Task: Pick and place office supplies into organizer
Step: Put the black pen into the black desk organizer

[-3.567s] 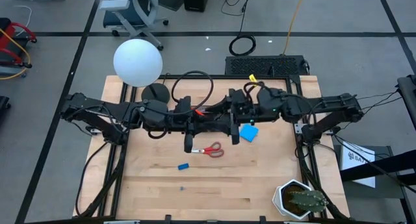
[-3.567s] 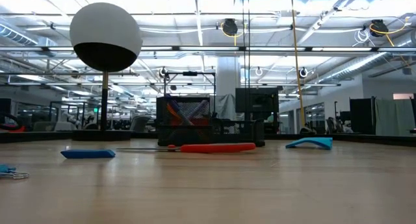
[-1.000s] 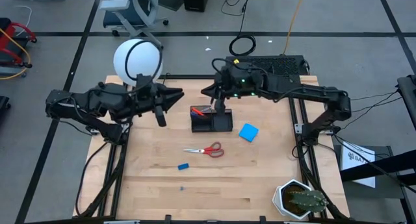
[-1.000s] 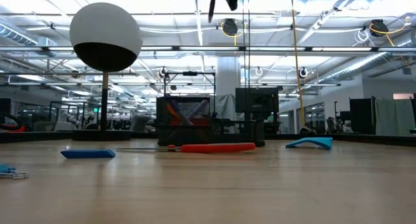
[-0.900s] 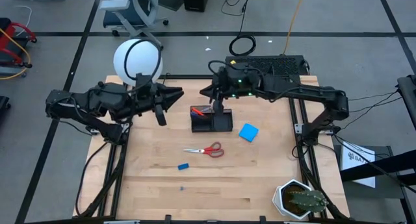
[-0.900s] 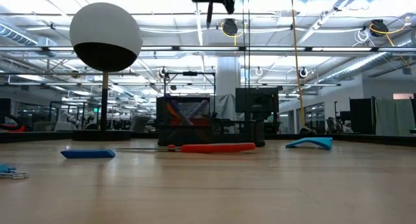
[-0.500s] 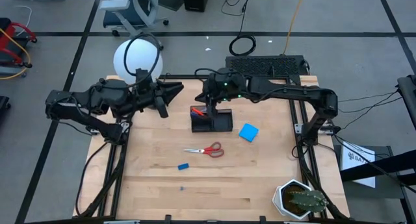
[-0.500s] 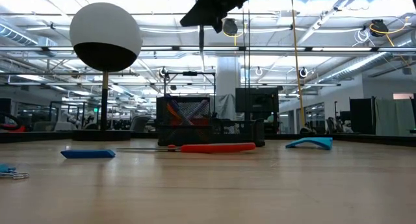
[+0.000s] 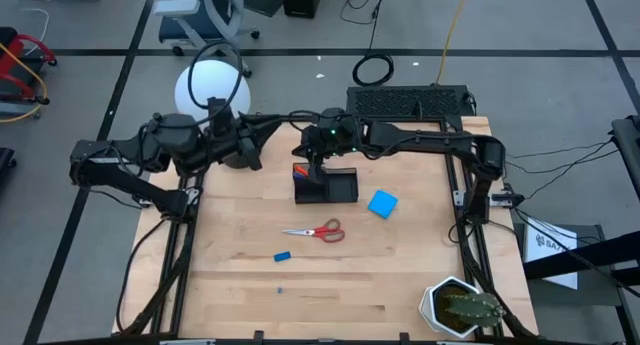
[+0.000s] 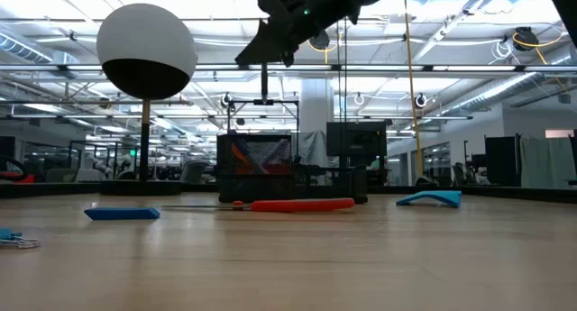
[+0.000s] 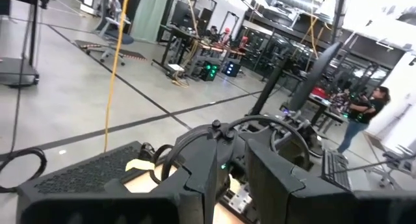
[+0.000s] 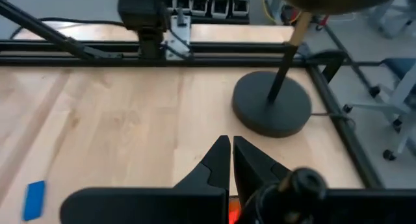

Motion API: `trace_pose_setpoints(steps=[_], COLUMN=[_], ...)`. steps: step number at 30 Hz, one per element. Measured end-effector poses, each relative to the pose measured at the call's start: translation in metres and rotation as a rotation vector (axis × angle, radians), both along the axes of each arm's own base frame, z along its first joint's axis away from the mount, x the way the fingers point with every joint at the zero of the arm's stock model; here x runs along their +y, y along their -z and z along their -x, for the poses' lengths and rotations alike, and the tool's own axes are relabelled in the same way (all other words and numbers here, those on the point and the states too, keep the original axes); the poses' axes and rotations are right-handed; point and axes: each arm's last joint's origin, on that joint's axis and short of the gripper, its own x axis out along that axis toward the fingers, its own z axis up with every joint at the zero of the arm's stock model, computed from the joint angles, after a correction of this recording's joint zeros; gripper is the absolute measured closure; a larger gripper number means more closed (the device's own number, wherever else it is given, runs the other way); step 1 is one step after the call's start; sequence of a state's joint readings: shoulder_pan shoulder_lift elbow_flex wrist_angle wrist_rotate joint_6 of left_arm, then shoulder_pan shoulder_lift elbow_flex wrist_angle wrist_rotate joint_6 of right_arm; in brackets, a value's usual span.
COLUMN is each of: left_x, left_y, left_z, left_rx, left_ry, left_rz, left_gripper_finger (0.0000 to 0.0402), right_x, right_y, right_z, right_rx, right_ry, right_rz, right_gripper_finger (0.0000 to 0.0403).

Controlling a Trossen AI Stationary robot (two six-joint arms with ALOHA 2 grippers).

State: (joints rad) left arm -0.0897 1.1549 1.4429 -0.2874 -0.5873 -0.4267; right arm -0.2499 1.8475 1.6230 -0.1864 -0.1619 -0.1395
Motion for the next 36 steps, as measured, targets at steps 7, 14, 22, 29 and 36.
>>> trace_pose_setpoints(steps=[7, 14, 22, 29, 36], left_x=[0.01, 0.018, 0.02, 0.02, 0.02], left_y=[-0.002, -0.005, -0.004, -0.004, -0.004], left_z=[0.003, 0.011, 0.013, 0.013, 0.013], left_rx=[-0.004, -0.011, -0.001, -0.001, -0.001], left_ry=[0.002, 0.008, 0.007, 0.014, 0.015], left_rz=[-0.008, -0.009, -0.005, -0.005, -0.004], left_gripper_finger=[0.0316, 0.0316, 0.0316, 0.0316, 0.0316], right_x=[-0.022, -0.016, 0.003, 0.001, 0.002], right_y=[0.018, 0.056, 0.069, 0.083, 0.09], right_z=[0.008, 0.019, 0.019, 0.025, 0.028], right_rx=[-0.042, -0.041, -0.012, 0.029, 0.019], right_ry=[0.075, 0.066, 0.052, 0.065, 0.064], right_rz=[-0.041, -0.126, -0.091, -0.094, -0.092], right_gripper_finger=[0.0399, 0.0399, 0.0399, 0.0397, 0.0377])
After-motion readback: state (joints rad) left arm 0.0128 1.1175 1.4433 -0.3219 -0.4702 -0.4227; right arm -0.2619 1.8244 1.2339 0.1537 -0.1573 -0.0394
